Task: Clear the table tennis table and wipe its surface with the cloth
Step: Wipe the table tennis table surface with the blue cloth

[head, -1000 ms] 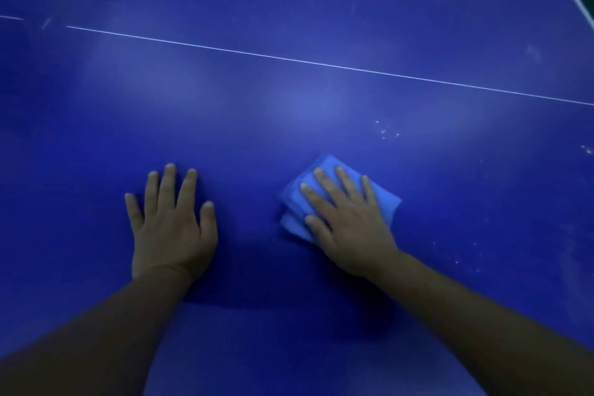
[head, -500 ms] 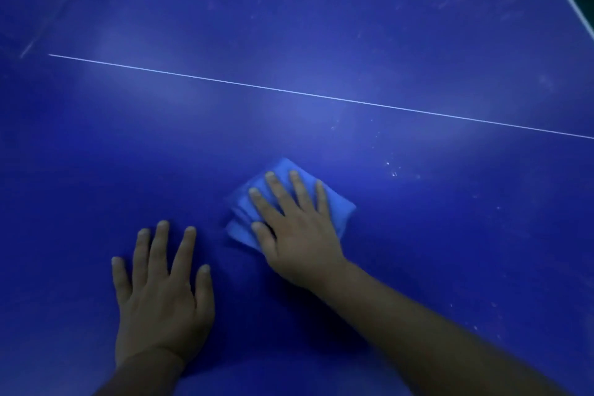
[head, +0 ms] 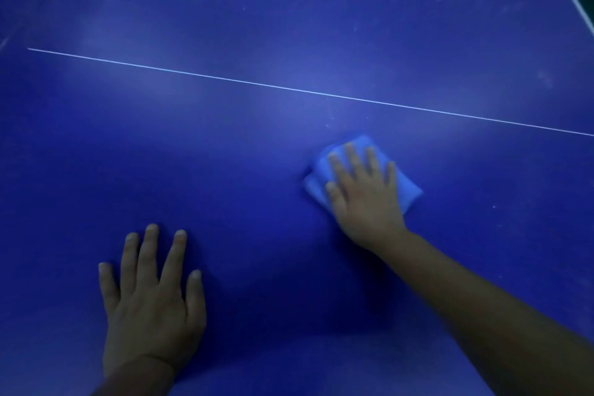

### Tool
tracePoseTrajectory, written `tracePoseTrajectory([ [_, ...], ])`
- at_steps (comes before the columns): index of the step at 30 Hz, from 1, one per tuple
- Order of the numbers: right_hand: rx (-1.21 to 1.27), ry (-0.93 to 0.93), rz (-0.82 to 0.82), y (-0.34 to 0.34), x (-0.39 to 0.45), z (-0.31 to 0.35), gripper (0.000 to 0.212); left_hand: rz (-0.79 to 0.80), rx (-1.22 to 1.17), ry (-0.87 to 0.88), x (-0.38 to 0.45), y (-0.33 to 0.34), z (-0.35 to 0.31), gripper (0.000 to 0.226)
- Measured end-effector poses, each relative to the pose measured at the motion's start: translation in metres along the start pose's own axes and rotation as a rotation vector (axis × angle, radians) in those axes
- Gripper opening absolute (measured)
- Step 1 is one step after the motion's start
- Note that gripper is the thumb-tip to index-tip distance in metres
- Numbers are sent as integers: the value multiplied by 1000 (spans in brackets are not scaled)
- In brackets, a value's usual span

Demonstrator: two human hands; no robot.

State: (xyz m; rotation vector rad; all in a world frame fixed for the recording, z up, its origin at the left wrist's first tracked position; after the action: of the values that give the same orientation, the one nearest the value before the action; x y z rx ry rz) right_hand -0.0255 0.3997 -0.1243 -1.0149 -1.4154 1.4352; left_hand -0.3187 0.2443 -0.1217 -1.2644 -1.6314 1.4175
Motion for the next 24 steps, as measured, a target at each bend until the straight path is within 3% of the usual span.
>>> tracePoseTrajectory([
  [1, -22, -102, 34, 5, -4, 7, 58, -1, 0, -2, 0, 0, 0, 67],
  [2, -29, -78, 40, 4, -2, -13, 59, -2, 1, -3, 0, 0, 0, 67],
  [6, 47, 677, 49, -13, -24, -166, 60, -9, 17, 2, 1, -1, 0, 66],
  [8, 113, 773, 63, -14, -33, -169, 58, 1, 32, -1, 1, 1, 1, 65],
  [14, 36, 149, 7, -2, 19, 42, 62, -28, 33, 3, 3, -1, 0, 65],
  [18, 182, -79, 37, 0, 69, 169, 57, -65, 27, -3, 3, -5, -1, 65],
  [21, 194, -129, 82, 1, 112, 199, 56, -81, 38, 4, 3, -5, -3, 64],
  [24, 148, -65, 92, 3, 141, 151, 56, -84, 35, 16, 2, -5, -3, 64],
])
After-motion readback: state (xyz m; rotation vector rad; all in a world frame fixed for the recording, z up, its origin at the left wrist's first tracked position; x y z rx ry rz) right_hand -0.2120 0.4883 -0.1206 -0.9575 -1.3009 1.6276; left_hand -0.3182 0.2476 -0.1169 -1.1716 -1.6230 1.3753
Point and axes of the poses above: each hand's wrist, its own x-axis towards the middle knuckle, its own y-axis out of the palm, z = x × y, the point moved 9 cm from there along x, towards the middle knuckle, and after that the axes turned 5 degrees about -y, right-handed, at the moved point
